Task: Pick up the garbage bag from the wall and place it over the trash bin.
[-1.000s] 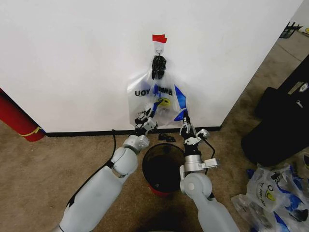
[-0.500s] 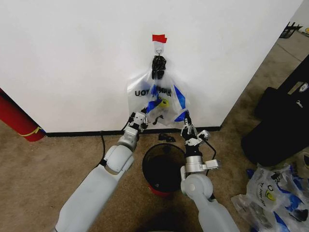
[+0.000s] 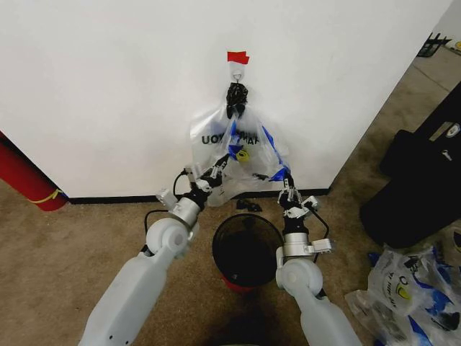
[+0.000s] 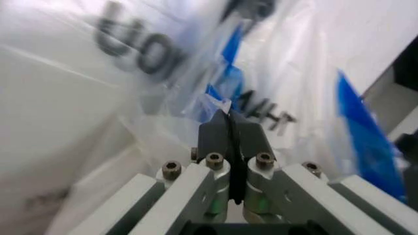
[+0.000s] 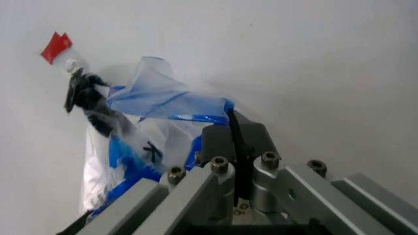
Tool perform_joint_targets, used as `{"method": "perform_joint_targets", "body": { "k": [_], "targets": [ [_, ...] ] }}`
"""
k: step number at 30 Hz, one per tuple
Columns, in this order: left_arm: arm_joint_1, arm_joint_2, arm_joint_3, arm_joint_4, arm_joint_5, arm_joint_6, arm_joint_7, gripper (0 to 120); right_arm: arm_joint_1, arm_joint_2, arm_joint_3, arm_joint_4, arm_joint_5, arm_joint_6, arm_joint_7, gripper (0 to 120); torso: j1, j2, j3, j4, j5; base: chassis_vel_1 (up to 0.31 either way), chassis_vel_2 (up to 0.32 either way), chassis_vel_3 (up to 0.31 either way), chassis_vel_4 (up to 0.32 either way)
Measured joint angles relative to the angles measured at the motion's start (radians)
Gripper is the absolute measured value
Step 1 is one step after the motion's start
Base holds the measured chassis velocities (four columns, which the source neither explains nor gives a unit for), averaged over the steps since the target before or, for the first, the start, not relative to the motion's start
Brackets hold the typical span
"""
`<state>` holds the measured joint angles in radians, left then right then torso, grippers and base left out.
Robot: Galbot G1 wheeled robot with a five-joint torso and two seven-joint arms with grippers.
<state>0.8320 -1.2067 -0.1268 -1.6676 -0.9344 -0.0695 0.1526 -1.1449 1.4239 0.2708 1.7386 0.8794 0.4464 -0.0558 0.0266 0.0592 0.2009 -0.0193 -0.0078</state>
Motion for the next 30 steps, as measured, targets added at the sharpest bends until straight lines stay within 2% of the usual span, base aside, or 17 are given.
{"method": "perform_joint_targets", "body": {
  "k": [2, 3, 6, 9, 10, 14, 16, 18, 20, 23, 24, 25, 30],
  "targets": [
    [-0.006, 0.003, 0.008, 0.04, 0.122, -0.044, -0.027, 0, -0.001, -0.002, 0.004, 0.0, 0.012, 0.0, 0.0, 0, 0.0, 0.0, 0.0, -0.0001, -0.0003, 0.0, 0.0, 0.0, 0.0],
    [-0.006, 0.003, 0.008, 0.04, 0.122, -0.044, -0.027, 0, -0.001, -0.002, 0.004, 0.0, 0.012, 0.0, 0.0, 0, 0.0, 0.0, 0.0, -0.0001, -0.0003, 0.0, 0.0, 0.0, 0.0],
    [0.004, 0.021, 0.021, 0.057, 0.374, -0.099, -0.063, 3, -0.004, -0.002, 0.003, 0.0, 0.012, 0.001, -0.005, 0, 0.0, 0.0, 0.0, 0.0, -0.0002, 0.0, 0.0, 0.0, 0.0],
    [0.028, 0.041, 0.03, 0.012, 0.533, -0.135, -0.074, 15, -0.006, 0.004, -0.006, 0.001, 0.001, 0.002, -0.014, 0, 0.0, 0.0, 0.0, 0.0001, -0.0003, 0.0, 0.0, 0.0, 0.0],
    [0.028, 0.041, 0.03, 0.012, 0.533, -0.135, -0.074, 15, -0.006, 0.004, -0.006, 0.001, 0.001, 0.002, -0.014, 0, 0.0, 0.0, 0.0, 0.0001, -0.0003, 0.0, 0.0, 0.0, 0.0],
    [0.03, 0.063, 0.031, -0.078, 0.761, -0.185, -0.078, 34, -0.004, 0.011, -0.022, 0.002, -0.015, 0.003, -0.023, 0, 0.0, 0.0, 0.0, 0.0002, -0.0002, 0.0, 0.0, 0.0, 0.0],
    [0.02, 0.076, 0.034, -0.122, 0.832, -0.191, -0.073, 41, -0.004, 0.012, -0.026, 0.003, -0.021, 0.004, -0.026, 0, 0.0, 0.0, 0.0, 0.0, -0.0002, 0.0, 0.0, 0.0, 0.0],
    [0.018, 0.08, 0.037, -0.133, 0.846, -0.19, -0.071, 42, -0.004, 0.012, -0.027, 0.003, -0.022, 0.004, -0.027, 0, 0.0, 0.0, 0.0, 0.0, -0.0002, 0.0, 0.0, 0.0, 0.0],
    [0.001, 0.099, 0.065, -0.192, 0.936, -0.168, -0.046, 54, -0.004, 0.013, -0.031, 0.006, -0.028, 0.005, -0.032, 0, 0.0, 0.0, 0.0, 0.0001, -0.0001, 0.0, 0.0, 0.0, 0.0],
    [-0.018, 0.106, 0.106, -0.205, 1.091, -0.091, -0.034, 66, -0.008, 0.016, -0.034, 0.013, -0.037, 0.007, -0.039, 0, 0.0, 0.0, 0.0, 0.0, -0.0001, 0.0, 0.0, 0.0, 0.0],
    [-0.03, 0.106, 0.125, -0.191, 1.151, -0.06, -0.038, 70, -0.01, 0.017, -0.036, 0.019, -0.039, 0.008, -0.041, 0, 0.0, 0.0, 0.0, -0.0002, -0.0001, 0.0, 0.0, 0.0, 0.0],
    [-0.03, 0.106, 0.125, -0.191, 1.151, -0.06, -0.038, 70, -0.01, 0.017, -0.036, 0.019, -0.039, 0.008, -0.041, 0, 0.0, 0.0, 0.0, -0.0002, -0.0001, 0.0, 0.0, 0.0, 0.0],
    [-0.09, 0.068, 0.169, -0.082, 1.409, 0.044, -0.084, 90, -0.034, 0.016, -0.042, 0.053, -0.064, 0.009, -0.048, 0, 0.0, 0.0, 0.0, -0.0001, -0.0001, 0.0, 0.0, 0.0, 0.0]
  ]
}}
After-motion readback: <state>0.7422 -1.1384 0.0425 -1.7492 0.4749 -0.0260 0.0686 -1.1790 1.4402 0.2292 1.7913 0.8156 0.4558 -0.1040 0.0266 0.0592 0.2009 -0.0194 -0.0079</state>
